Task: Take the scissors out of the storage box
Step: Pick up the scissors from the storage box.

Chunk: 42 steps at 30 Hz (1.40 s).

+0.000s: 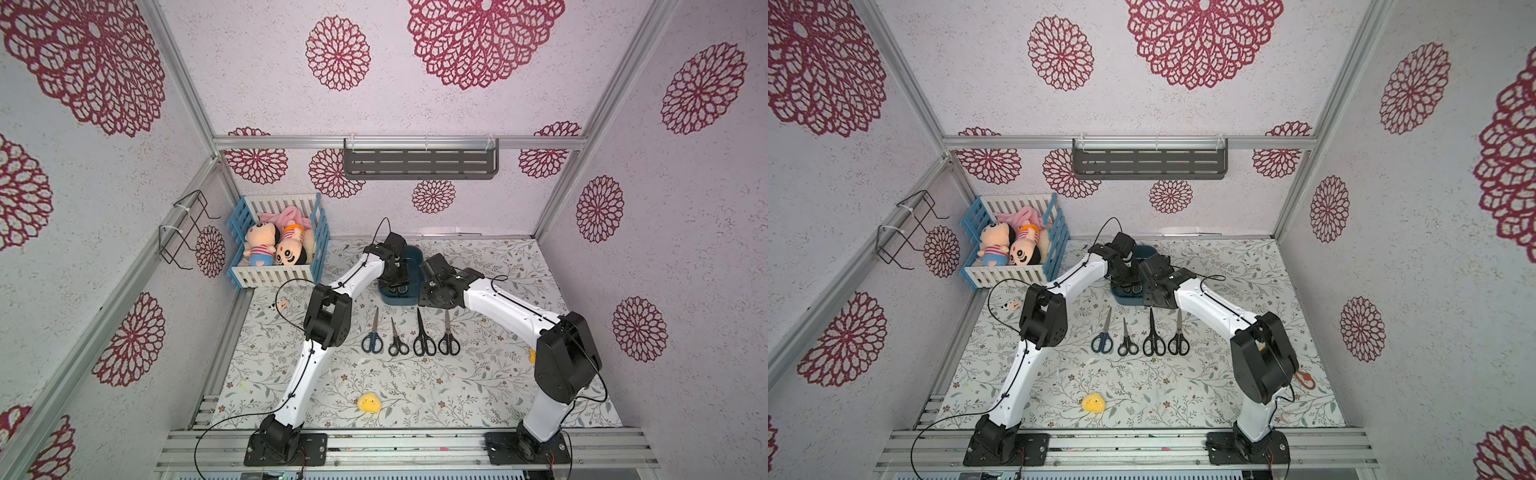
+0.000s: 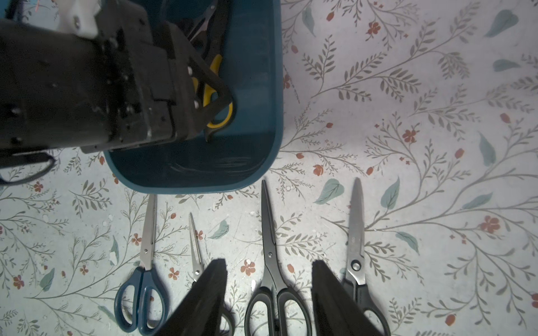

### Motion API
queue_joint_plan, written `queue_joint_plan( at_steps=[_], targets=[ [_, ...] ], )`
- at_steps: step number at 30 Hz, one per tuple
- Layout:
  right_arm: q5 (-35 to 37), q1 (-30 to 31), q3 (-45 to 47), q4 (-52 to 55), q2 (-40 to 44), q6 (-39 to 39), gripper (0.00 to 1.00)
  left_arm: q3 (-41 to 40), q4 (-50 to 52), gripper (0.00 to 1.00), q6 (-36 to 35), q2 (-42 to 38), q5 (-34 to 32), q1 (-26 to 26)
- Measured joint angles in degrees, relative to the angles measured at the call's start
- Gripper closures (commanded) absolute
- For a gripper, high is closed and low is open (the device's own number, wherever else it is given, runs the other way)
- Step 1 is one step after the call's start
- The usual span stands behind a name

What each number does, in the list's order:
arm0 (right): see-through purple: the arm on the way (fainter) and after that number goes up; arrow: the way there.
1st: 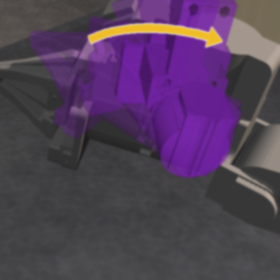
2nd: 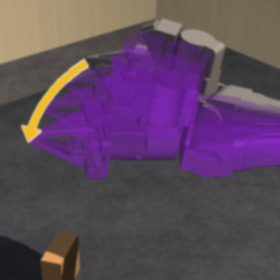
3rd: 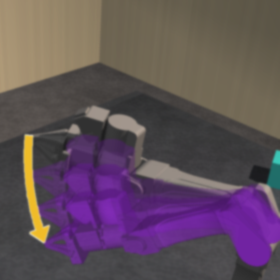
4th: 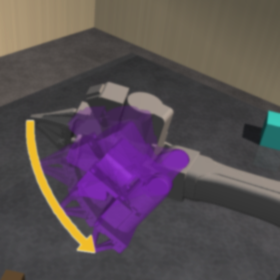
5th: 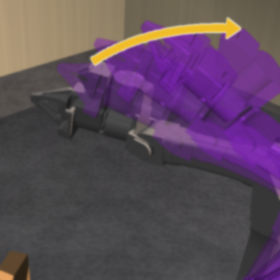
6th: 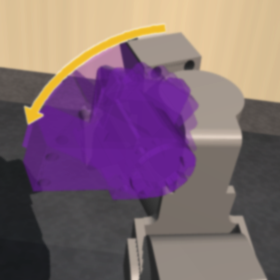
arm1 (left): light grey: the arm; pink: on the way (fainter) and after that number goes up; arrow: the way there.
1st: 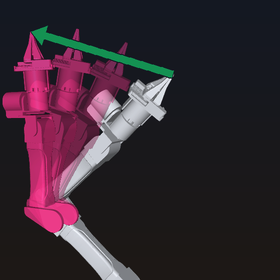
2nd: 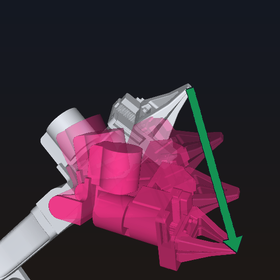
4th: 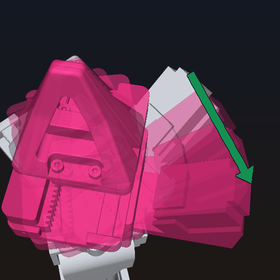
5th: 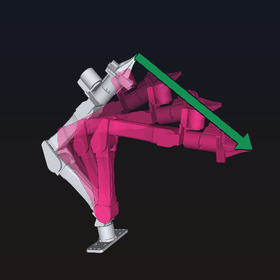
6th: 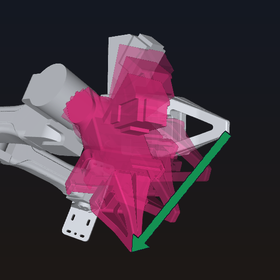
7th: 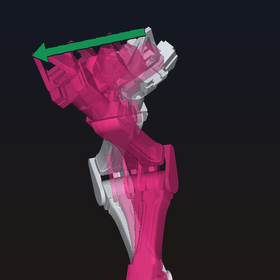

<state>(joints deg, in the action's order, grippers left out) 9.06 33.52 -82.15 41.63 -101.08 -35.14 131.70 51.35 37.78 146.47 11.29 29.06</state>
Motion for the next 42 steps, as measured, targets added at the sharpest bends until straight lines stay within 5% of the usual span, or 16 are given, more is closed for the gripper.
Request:
queue_joint_plan(
  at_steps=[29, 42],
  targets=[
    [-0.37, 0.00, -0.46, 0.72, 0.00, 0.02, 0.48, 4.22, 7.04, 0.52, -9.88, -1.40, -14.40, 1.79],
    [-0.33, -0.02, -3.65, 2.62, -0.74, 0.28, 0.47, 4.52, 6.01, 0.52, -17.05, 2.80, -14.67, 1.81]
  ],
)
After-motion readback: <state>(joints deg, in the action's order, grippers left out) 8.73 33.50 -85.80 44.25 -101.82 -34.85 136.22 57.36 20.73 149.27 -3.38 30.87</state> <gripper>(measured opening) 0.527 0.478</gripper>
